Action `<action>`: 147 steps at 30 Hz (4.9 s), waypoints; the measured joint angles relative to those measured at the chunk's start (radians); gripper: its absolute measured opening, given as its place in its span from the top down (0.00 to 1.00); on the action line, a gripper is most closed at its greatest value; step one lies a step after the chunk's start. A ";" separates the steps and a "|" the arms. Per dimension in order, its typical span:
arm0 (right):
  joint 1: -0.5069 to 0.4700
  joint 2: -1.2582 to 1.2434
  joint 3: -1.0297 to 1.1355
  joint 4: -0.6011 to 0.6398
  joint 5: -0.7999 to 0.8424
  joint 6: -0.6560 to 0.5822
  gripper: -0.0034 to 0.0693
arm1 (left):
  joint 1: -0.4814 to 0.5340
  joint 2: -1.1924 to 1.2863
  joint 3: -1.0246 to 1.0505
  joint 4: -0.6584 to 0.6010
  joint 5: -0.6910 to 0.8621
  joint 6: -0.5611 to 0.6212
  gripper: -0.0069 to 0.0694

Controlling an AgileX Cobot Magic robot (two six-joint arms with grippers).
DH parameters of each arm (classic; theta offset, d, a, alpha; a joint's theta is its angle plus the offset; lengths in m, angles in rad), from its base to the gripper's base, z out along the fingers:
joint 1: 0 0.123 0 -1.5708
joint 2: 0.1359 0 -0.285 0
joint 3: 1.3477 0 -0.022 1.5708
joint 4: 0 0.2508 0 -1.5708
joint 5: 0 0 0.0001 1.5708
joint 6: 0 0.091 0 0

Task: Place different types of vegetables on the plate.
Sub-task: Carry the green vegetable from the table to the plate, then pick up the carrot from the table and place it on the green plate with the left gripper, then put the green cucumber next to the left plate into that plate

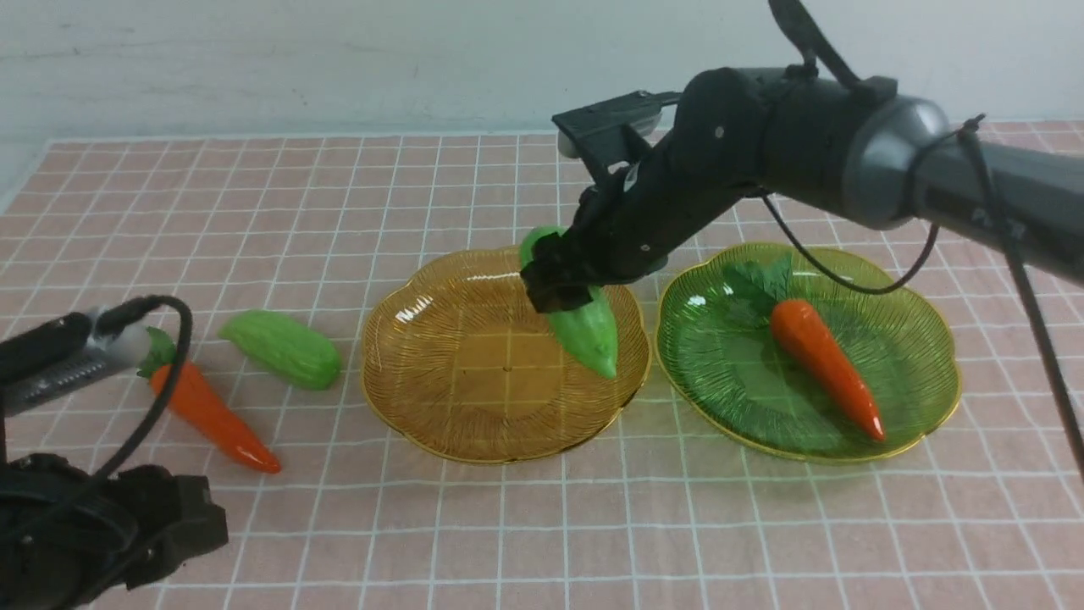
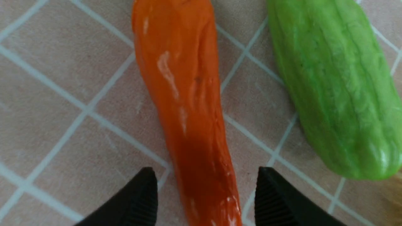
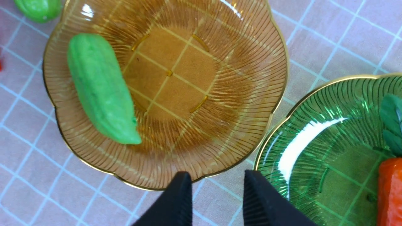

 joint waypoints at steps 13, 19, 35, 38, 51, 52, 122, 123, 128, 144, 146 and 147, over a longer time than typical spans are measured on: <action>0.000 -0.002 0.000 0.026 0.003 -0.026 0.70 | 0.000 0.078 -0.030 0.009 0.028 0.007 0.67; 0.000 -0.009 0.000 0.026 0.003 -0.041 0.75 | -0.054 -0.148 -0.142 -0.018 0.398 0.161 0.69; 0.000 -0.657 0.148 -0.059 0.019 0.004 0.97 | -0.413 0.129 -0.734 -0.556 0.801 0.680 0.69; 0.000 -0.768 0.294 -0.108 0.026 0.058 0.97 | -0.500 0.296 -0.916 -0.559 0.813 0.680 0.69; 0.000 -1.070 0.598 -0.187 0.036 0.191 0.97 | -0.607 0.669 -1.341 -0.624 0.738 0.683 0.29; 0.000 -1.072 0.598 -0.196 0.036 0.191 0.97 | -0.601 0.666 -1.344 -0.629 0.742 0.684 0.24; 0.000 -0.955 0.604 -0.272 0.024 0.194 0.97 | -0.216 0.624 -1.367 -0.339 1.080 0.504 0.53; 0.000 -0.947 0.604 -0.273 0.018 0.194 0.97 | -0.236 0.636 -1.367 -0.343 1.079 0.504 0.52; 0.000 -0.924 0.604 -0.277 -0.037 0.191 0.97 | -0.322 0.683 -1.367 -0.349 1.078 0.497 0.40; 0.000 -1.430 0.873 -0.355 -0.100 0.197 0.97 | -0.328 0.661 -1.367 -0.405 1.082 0.570 0.29; 0.000 -1.549 1.099 -0.348 -0.379 0.197 0.97 | -0.328 0.637 -1.367 -0.408 1.082 0.607 0.41; 0.000 -1.575 1.177 -0.335 -0.488 0.197 0.97 | -0.328 0.625 -1.367 -0.408 1.082 0.626 0.48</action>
